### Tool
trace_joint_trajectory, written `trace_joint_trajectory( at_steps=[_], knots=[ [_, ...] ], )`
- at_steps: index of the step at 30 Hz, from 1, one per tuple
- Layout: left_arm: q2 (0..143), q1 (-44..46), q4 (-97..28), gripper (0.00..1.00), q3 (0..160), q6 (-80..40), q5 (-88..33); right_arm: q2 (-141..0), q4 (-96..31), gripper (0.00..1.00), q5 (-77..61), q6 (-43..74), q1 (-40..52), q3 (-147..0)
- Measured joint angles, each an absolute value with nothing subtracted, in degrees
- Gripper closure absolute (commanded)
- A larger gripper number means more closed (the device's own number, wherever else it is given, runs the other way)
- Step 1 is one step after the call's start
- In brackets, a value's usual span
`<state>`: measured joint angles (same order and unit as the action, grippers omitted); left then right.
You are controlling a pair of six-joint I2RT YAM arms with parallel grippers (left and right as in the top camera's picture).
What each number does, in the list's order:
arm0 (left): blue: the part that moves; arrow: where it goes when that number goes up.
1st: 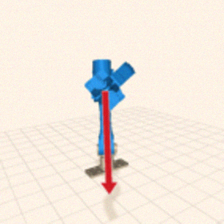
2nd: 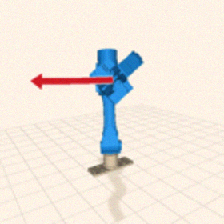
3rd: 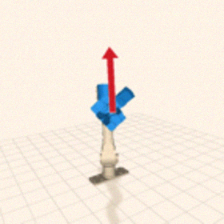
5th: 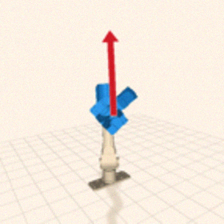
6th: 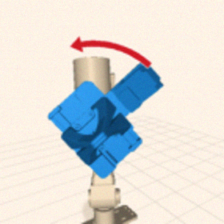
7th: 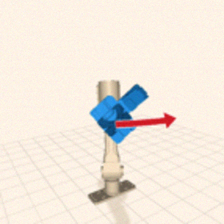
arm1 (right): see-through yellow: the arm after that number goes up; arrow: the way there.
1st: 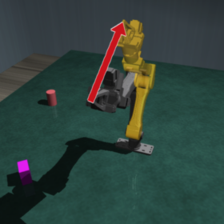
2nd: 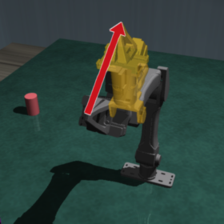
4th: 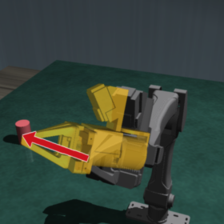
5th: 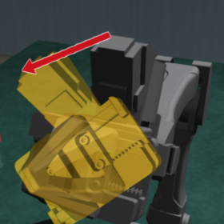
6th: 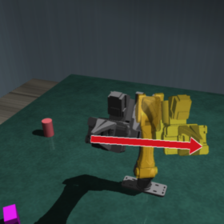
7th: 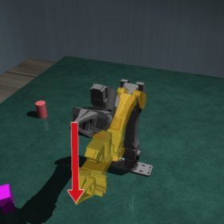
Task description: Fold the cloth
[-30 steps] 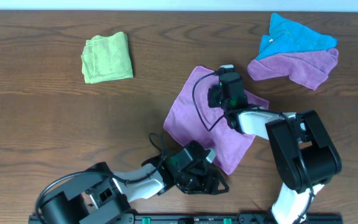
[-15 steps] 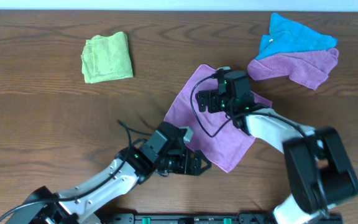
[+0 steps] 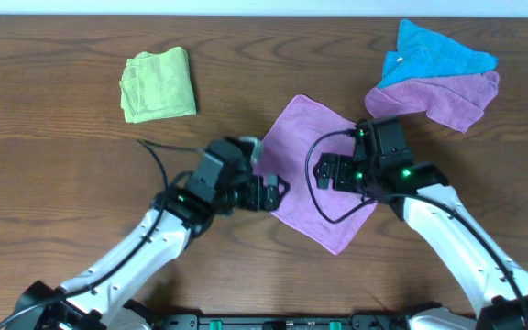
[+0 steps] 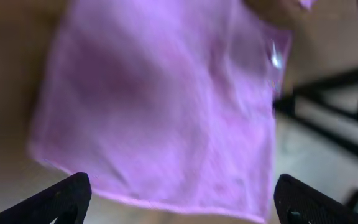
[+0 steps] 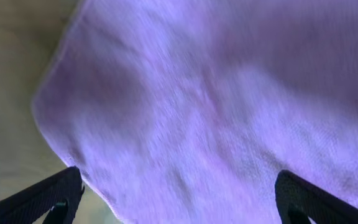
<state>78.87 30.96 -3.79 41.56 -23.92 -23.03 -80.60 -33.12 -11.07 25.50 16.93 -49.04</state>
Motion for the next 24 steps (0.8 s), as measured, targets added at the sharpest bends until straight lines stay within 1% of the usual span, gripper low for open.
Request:
trace_joint_trajectory(
  at_steps=[4, 7, 11, 13, 16, 24],
  knots=[
    [81.0, 28.9, -3.8, 0.05, 42.9, -20.2, -20.9, -80.6, -33.7, 0.01, -10.1, 25.2, 16.8, -48.9],
    [85.2, 28.7, -3.2, 0.05, 42.9, -18.8, -21.2, -80.6, -32.0, 0.01, -8.3, 24.5, 15.7, -48.8],
    [91.2, 28.7, 0.8, 0.05, 43.0, -17.9, -24.7, -80.6, -29.3, 0.01, -7.5, 22.2, 10.4, -48.8],
    [93.2, 28.9, 1.4, 0.05, 43.3, -17.7, -26.0, -80.8, -29.5, 0.01, -7.4, 20.9, 6.8, -48.8],
    [94.8, 29.3, 1.4, 0.04, 44.4, -17.7, -26.8, -81.7, -30.9, 0.01, -7.4, 19.6, 4.1, -48.8],
    [99.2, 29.6, 0.4, 0.05, 46.2, -17.2, -27.6, -82.2, -31.5, 0.01, -7.5, 18.5, 3.3, -48.7]
  ],
)
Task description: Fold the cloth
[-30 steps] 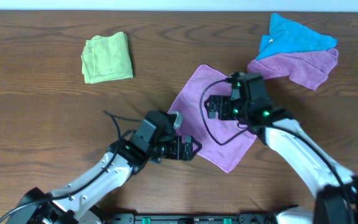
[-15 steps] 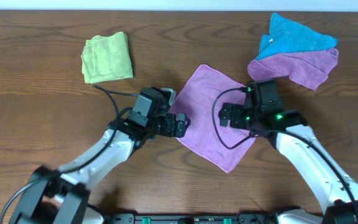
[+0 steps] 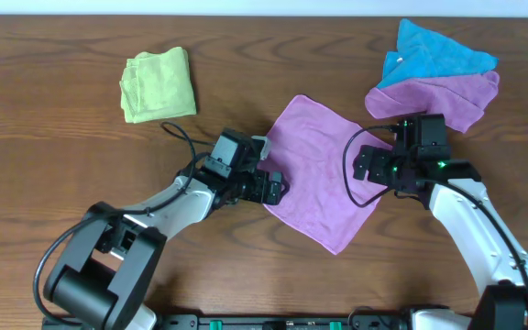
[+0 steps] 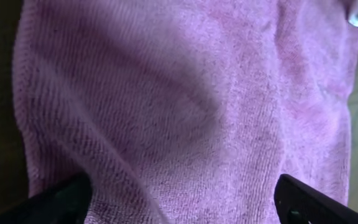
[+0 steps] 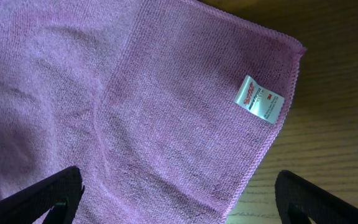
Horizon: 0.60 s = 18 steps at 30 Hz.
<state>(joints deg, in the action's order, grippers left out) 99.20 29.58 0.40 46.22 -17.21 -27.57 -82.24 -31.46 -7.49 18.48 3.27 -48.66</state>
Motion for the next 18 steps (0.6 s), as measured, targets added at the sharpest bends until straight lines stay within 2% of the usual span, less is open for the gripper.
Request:
trace_joint_trajectory(
  at_steps=[7, 10, 12, 15, 18],
  knots=[
    [100.1, 29.7, -2.5, 0.05, 47.9, -15.3, -27.1, -82.3, -31.2, 0.01, -7.5, 18.2, 3.2, -48.7],
    [99.8, 29.8, -6.2, 0.05, 48.8, -14.0, -25.8, -83.1, -29.8, 0.11, -7.5, 17.7, 3.2, -48.7],
    [99.3, 29.7, -8.0, 0.05, 48.9, -13.0, -24.8, -84.6, -28.7, 0.13, -7.5, 17.3, 3.2, -48.7],
    [98.8, 29.7, -9.5, 0.05, 48.9, -11.9, -23.4, -88.3, -26.6, 0.36, -7.5, 16.1, 3.2, -48.7],
    [98.5, 29.7, -10.5, 0.05, 48.9, -11.7, -22.3, -92.4, -24.3, 0.48, -7.6, 15.7, 3.2, -48.6]
  ],
)
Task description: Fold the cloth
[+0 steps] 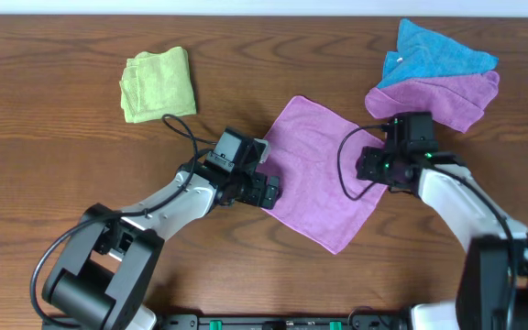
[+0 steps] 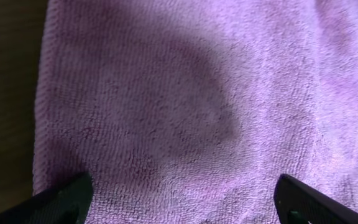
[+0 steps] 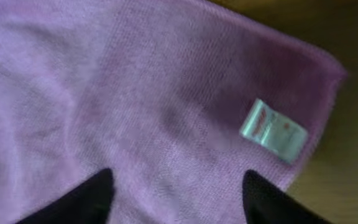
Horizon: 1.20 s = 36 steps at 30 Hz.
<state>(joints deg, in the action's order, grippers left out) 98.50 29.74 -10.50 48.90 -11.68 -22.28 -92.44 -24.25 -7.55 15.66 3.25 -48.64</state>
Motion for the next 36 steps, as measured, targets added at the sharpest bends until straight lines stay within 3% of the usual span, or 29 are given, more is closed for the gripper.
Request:
trace_joint_trajectory(
  at_steps=[5, 7, 18, 36],
  knots=[
    [98.1, 29.7, -12.2, 0.04, 49.0, -11.5, -20.5, -94.7, -22.8, 0.9, -7.4, 15.0, 3.2, -48.4],
    [98.0, 29.7, -13.2, 0.05, 49.1, -11.3, -19.5, -94.7, -22.4, 0.98, -6.3, 14.7, 3.2, -48.4],
    [97.3, 28.5, -19.4, 0.05, 49.9, -11.0, -18.6, -97.4, -17.0, 0.99, -3.8, 11.1, 4.9, -48.4],
    [95.9, 26.4, -30.6, 0.05, 50.3, -12.1, -17.4, -106.5, 3.9, 0.99, -6.6, 7.6, 15.6, -49.7]
  ],
)
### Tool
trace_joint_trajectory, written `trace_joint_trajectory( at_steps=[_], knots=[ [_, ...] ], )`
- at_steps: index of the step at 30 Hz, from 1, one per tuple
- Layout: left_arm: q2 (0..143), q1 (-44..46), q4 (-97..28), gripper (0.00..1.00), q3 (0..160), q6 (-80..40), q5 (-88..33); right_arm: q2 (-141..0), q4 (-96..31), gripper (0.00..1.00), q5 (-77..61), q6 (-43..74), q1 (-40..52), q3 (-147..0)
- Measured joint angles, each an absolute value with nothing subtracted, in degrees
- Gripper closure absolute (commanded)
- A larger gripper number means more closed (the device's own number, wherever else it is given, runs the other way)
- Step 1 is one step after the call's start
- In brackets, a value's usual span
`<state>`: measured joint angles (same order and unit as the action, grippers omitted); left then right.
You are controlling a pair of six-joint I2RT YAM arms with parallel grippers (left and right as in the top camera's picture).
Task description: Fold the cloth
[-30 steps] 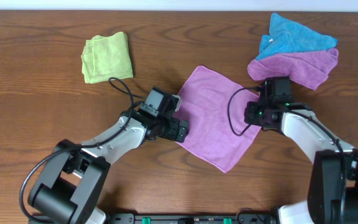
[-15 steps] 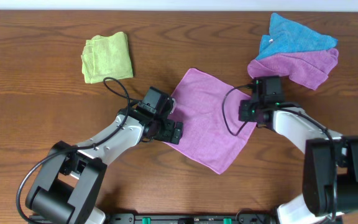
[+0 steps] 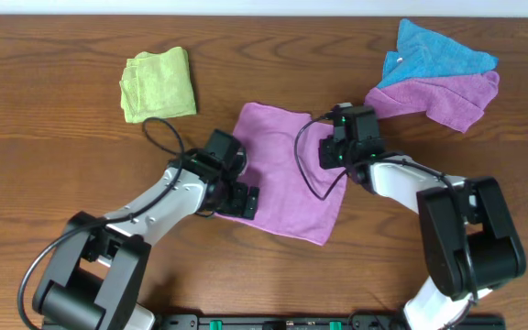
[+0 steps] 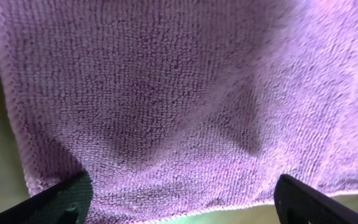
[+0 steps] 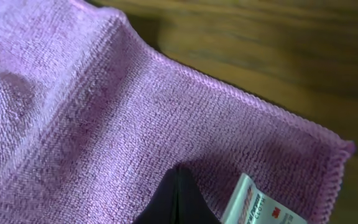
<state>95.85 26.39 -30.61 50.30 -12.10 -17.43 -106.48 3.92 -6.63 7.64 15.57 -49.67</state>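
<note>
The purple cloth (image 3: 287, 174) lies spread flat at the table's middle, one layer thick. My left gripper (image 3: 239, 199) sits low at its near-left edge; in the left wrist view the gripper (image 4: 179, 210) is open, its fingers (image 4: 67, 198) wide apart over the cloth (image 4: 179, 93) and its hem. My right gripper (image 3: 331, 154) is at the cloth's far-right corner. In the right wrist view the gripper (image 5: 178, 200) is shut, tips pinched into the cloth (image 5: 104, 112) beside the white tag (image 5: 263, 206).
A folded green cloth (image 3: 158, 84) lies at the back left. At the back right a blue cloth (image 3: 434, 53) is heaped on another purple cloth (image 3: 447, 96). Everything rests on the brown wooden table (image 3: 62, 183).
My right gripper's fingers have gone from apart to shut beside the tag. The cloth sits further left and turned from a diamond to nearly square. Both grippers are further left too.
Both grippers first hovered open over the diamond-laid cloth, left at its left corner, right above its middle. The right one then stood over the tagged right corner and lower on it. Now it is shut there and the cloth lies shifted left.
</note>
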Motion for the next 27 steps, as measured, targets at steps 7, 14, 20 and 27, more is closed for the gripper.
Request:
trace_joint_trajectory(
  at_steps=[7, 14, 20, 27],
  knots=[
    [93.1, 24.4, -36.9, 0.05, 47.9, -14.1, -15.7, -107.4, 7.1, 0.99, -7.5, 2.7, 15.7, -49.5],
    [90.8, 24.5, -37.0, 0.05, 46.7, -17.0, -17.5, -108.4, 12.4, 0.93, -11.1, 0.8, 15.7, -49.3],
    [90.8, 24.5, -34.0, 0.05, 46.6, -18.0, -17.6, -108.4, 13.8, 0.01, -19.3, 4.8, 16.1, -49.3],
    [90.8, 24.5, -32.8, 0.05, 46.6, -18.1, -16.7, -104.4, 5.2, 0.01, -25.8, 10.4, 16.1, -49.1]
  ],
)
